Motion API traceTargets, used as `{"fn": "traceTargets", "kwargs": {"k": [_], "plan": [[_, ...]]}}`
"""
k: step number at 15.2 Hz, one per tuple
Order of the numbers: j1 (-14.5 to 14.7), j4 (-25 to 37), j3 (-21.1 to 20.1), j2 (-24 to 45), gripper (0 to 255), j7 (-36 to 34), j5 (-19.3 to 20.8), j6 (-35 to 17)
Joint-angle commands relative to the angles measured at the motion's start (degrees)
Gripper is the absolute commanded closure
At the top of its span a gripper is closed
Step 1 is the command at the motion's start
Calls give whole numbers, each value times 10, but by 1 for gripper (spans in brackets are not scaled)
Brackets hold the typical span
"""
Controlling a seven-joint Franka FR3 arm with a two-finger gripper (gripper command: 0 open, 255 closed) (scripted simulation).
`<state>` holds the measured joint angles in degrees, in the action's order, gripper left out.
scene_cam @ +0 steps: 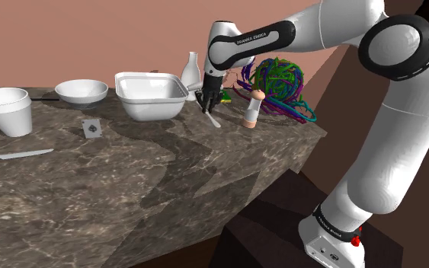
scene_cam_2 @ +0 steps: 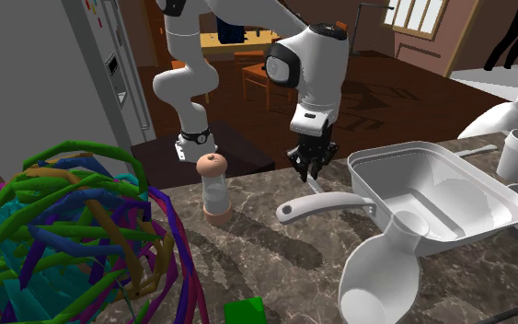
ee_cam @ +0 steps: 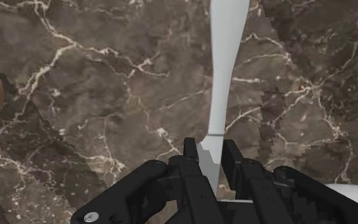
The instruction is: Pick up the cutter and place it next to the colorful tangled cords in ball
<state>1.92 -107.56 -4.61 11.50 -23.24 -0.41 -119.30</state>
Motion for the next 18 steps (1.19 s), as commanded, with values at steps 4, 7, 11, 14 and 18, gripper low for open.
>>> {"fn": "traceTargets", "kwargs": {"k": [4, 7, 11, 14, 18], "plan": [[-1, 25, 0, -12, 255, 1, -1, 37], [-1, 40, 0, -18, 255, 1, -1, 59], [-1, 63, 0, -24, 255, 0, -2, 88], [-1, 82, 0, -28, 255, 0, -2, 110], [-1, 108, 0, -31, 255, 0, -2, 140]]}}
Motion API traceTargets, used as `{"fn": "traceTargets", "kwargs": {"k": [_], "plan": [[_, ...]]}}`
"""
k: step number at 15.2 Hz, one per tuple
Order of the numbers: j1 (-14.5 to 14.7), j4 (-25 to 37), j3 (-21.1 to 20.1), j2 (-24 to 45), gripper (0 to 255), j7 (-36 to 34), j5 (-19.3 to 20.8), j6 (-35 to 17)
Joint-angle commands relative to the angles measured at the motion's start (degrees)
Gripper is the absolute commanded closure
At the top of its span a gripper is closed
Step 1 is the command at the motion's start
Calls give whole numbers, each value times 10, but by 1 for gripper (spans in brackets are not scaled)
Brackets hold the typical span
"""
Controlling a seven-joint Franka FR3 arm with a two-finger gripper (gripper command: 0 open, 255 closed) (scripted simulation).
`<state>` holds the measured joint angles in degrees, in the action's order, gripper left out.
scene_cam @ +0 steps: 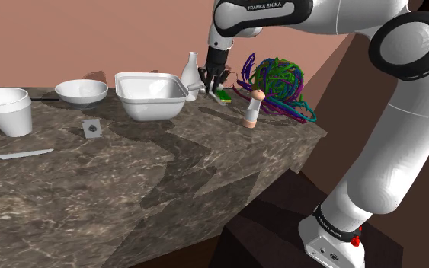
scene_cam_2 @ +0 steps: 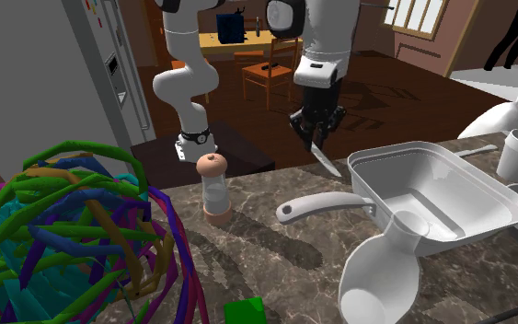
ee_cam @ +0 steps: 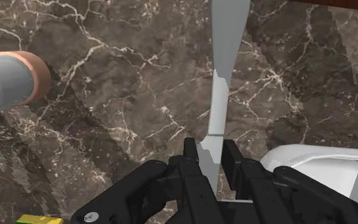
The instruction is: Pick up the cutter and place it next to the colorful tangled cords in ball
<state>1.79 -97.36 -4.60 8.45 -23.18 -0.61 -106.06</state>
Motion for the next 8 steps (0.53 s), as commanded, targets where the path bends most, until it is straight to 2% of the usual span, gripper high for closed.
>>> {"fn": "traceTargets", "kwargs": {"k": [1, 8], "plan": [[0, 14, 0, -1, 255, -1, 0, 15], [1, 68, 0, 0, 255, -2, 0, 69]]}}
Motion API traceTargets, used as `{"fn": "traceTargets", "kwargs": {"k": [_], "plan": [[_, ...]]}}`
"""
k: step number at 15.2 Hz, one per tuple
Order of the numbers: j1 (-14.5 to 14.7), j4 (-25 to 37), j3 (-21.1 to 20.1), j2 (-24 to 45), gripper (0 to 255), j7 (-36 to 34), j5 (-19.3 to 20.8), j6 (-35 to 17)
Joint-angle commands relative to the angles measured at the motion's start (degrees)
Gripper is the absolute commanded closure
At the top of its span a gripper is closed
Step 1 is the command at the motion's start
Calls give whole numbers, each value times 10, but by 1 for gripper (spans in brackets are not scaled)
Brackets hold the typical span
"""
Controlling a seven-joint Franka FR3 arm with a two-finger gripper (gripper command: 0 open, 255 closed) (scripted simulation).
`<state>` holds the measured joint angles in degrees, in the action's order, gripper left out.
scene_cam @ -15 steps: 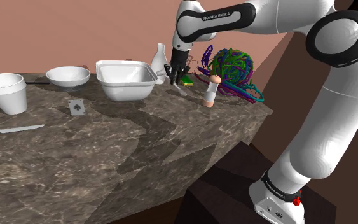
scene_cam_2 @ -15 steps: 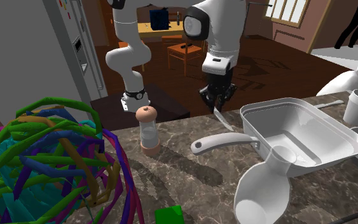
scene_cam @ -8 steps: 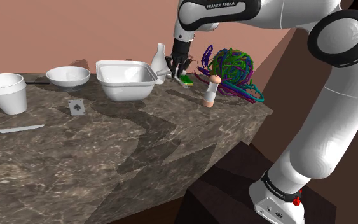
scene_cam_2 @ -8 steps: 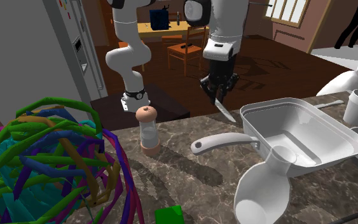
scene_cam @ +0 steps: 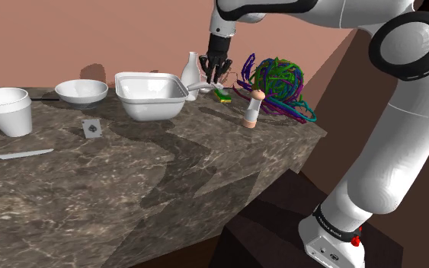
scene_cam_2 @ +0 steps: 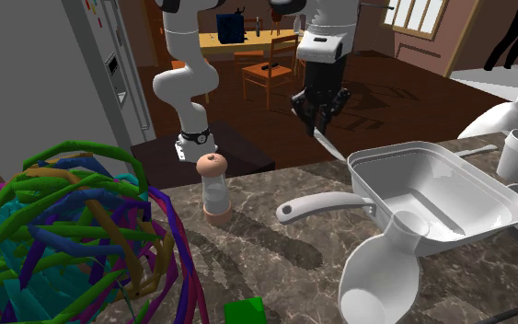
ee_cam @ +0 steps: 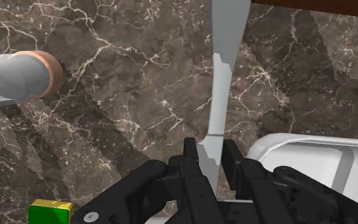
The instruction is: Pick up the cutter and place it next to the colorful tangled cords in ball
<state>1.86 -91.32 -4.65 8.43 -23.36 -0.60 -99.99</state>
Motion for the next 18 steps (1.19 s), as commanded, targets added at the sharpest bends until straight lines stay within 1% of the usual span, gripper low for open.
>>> {"fn": "traceTargets", "kwargs": {"k": [1, 10, 18], "plan": [[0, 16, 0, 0, 255, 0, 0, 16], [1, 104, 0, 14, 255, -2, 1, 91], [3, 203, -1, 39, 255, -4, 3, 164]]}}
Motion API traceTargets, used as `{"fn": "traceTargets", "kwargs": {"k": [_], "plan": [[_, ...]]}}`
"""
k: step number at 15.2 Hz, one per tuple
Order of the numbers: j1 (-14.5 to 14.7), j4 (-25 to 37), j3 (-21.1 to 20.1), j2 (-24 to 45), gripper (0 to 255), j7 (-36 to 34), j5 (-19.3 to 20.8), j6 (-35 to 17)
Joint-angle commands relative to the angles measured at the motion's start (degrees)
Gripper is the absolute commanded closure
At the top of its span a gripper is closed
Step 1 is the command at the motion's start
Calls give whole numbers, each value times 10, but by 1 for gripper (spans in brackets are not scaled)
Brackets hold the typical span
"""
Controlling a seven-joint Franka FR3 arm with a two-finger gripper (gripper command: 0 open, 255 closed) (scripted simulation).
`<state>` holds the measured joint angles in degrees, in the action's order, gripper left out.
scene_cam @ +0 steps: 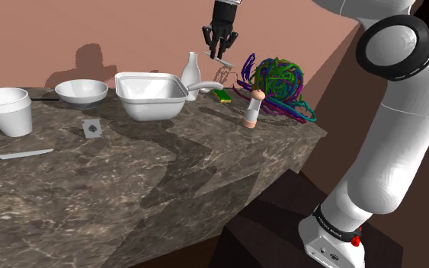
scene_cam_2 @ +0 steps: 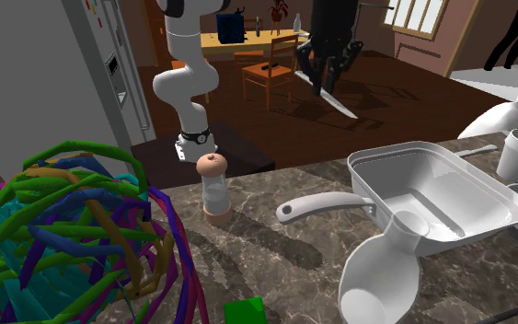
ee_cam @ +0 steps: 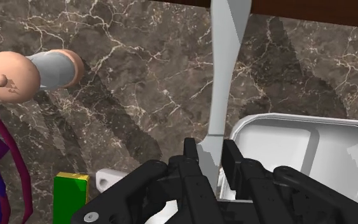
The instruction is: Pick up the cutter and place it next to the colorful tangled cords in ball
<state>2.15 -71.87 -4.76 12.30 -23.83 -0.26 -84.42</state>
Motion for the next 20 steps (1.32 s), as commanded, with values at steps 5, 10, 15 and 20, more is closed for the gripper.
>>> {"fn": "traceTargets", "kwargs": {"k": [5, 10, 15, 20], "plan": [[2, 87, 0, 27, 255, -2, 2, 61], [6, 191, -1, 68, 255, -4, 6, 124], [-22, 118, 10, 11, 255, 31, -2, 108], [-63, 10, 35, -68, 255, 94, -10, 81]]}}
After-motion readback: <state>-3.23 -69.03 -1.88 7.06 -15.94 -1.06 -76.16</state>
